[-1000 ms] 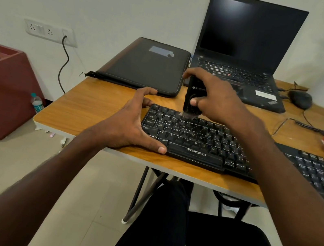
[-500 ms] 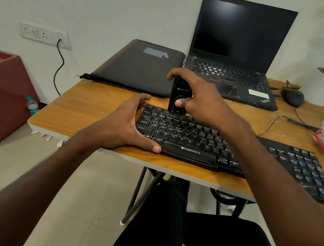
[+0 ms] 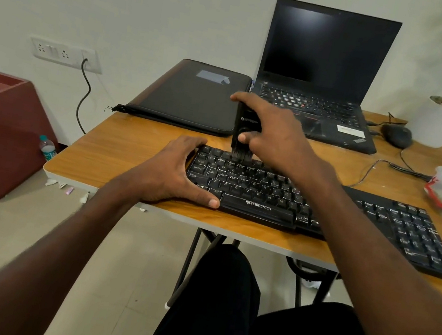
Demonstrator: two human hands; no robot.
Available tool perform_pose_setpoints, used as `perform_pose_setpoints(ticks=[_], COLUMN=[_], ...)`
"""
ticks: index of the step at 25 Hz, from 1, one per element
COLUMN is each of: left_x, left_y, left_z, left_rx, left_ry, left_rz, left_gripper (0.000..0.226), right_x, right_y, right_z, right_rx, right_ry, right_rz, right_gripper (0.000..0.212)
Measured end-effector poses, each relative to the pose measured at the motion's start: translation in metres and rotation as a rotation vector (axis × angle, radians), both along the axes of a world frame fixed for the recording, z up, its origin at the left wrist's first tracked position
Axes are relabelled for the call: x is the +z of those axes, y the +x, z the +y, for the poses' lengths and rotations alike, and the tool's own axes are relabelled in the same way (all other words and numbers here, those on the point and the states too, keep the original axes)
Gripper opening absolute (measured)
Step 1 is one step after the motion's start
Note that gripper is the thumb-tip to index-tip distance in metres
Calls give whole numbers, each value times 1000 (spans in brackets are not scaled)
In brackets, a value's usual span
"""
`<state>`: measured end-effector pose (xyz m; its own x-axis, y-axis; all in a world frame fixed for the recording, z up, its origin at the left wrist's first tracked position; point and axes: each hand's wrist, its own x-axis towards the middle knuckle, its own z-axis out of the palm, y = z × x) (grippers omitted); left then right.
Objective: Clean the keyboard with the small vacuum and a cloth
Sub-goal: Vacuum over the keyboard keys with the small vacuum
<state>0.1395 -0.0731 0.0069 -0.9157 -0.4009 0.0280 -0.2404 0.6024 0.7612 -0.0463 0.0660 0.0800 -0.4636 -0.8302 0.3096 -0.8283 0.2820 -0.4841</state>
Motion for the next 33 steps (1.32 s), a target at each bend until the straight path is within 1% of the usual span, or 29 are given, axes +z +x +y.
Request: perform_pose_setpoints(ticks=[2,3,5,8,9,10,12,14,18,19,21,23,26,27,29,31,33], left_x=[-1,-1,-2,-2,-2,-2,-2,-1,-2,-2,-2,-2,0,0,2,4,4], left_y=[0,1,1,0,0,0,1,1,0,0,1,1,0,1,1,0,0], left_z=[0,-1,-2,-3,-3,-3,-4,-3,-3,-3,-3,-2,-1,0,0,0,0], left_rx=[2,1,1,2,2,1,-2,-2,-8,-6,1,0,-5,-7,-14,-13,-17], left_ry=[14,17,18,2,1,2,8,12,26,27,24,13,11,11,-10,-33,-36], left_rz=[7,12,14,3,-2,-6,-2,-1,-4,-4,3,-1,-16,-20,-29,-37,-41], left_gripper=[144,144,144,145,145,144,142,140,139,139,134,134,140,140,142,143,142], right_x=[-1,-3,-4,11,16,19,13,3,6,7,2,-2,6,6,-1,-7,-1], right_y=[9,13,12,-8,-13,-13,-7,-6,-28,-28,-21,-20,-26,-24,-13,-10,-18], right_z=[-10,-15,-17,-6,-3,-2,-3,-1,15,18,20,25,34,34,35,37,41], right_rx=[23,45,75,51,37,40,82,102,-1,-7,42,49,-94,-102,-63,-82,-163], right_ry=[-115,-130,-32,186,202,171,36,6,150,130,44,63,152,122,11,16,43], right_rz=[-73,-113,-94,53,70,57,-40,-93,-37,-19,-48,-58,66,88,48,69,75], right_gripper=[76,76,74,71,71,71,71,70,70,70,69,70,72,72,72,72,70])
